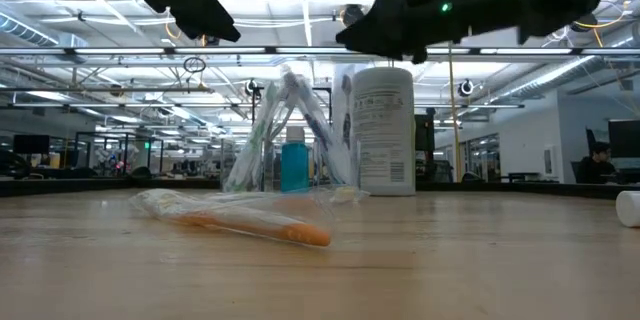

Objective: Pick & Place toothbrushing station
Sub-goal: Put the bottom orange toothbrush into the transparent organizer

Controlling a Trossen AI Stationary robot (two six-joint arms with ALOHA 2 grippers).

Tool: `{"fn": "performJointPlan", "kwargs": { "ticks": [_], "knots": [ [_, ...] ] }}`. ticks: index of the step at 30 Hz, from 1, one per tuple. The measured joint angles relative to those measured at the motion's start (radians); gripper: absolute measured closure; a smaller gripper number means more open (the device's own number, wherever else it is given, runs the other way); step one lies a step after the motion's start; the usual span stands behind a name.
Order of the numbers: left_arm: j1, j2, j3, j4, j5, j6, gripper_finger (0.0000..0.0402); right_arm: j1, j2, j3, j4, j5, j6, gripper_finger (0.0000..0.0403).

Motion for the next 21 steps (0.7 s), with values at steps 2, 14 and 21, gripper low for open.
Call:
{"fn": "performJointPlan", "kwargs": {
  "ticks": [2,14,21],
  "knots": [
    [-0.008,0.000,0.000,-0.002,0.000,0.000,0.0243,0.020,-0.050,0.000,-0.067,0.000,0.000,0.0247],
    [-0.072,0.008,0.001,0.002,-0.001,-0.049,0.0243,0.122,-0.187,0.000,-0.182,0.000,-0.001,0.0250],
    [-0.136,0.094,0.001,0.011,0.000,-0.083,0.0243,0.122,-0.185,0.000,-0.184,-0.003,-0.050,0.0251]
  ]
}}
